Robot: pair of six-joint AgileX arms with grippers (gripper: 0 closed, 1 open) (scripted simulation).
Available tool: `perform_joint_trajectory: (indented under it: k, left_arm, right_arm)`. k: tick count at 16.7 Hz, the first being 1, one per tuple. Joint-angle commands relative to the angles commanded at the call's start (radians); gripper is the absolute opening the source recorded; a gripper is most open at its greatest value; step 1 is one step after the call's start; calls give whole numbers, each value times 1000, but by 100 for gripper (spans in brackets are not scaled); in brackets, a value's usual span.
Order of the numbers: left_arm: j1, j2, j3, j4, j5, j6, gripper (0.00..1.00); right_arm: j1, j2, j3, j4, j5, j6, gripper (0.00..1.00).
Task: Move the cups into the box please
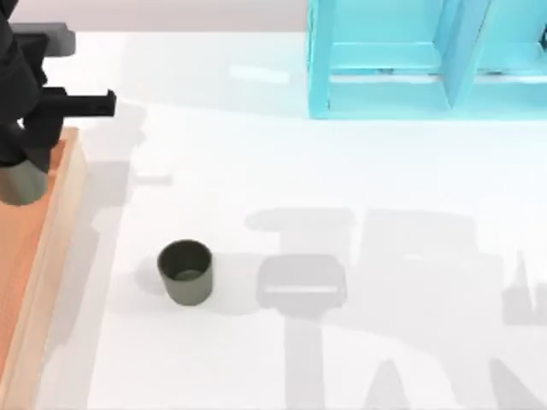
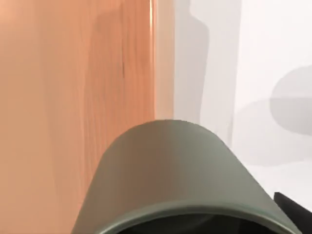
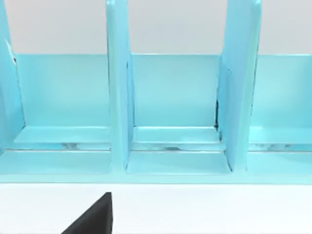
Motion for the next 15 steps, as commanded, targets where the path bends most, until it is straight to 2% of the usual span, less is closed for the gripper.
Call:
perform_joint_trajectory:
  k: [9,11,15]
  left_arm:
    - [450,-379,-365,-30,56,441,0]
    - [494,-418,-403,-38,67,483,0]
    - [500,-423,-408,-40,68,489,0]
  right_arm:
    - [0,0,0,0,0,0,100]
    - [0,0,0,0,0,0,100]
    - [0,0,0,0,0,0,100]
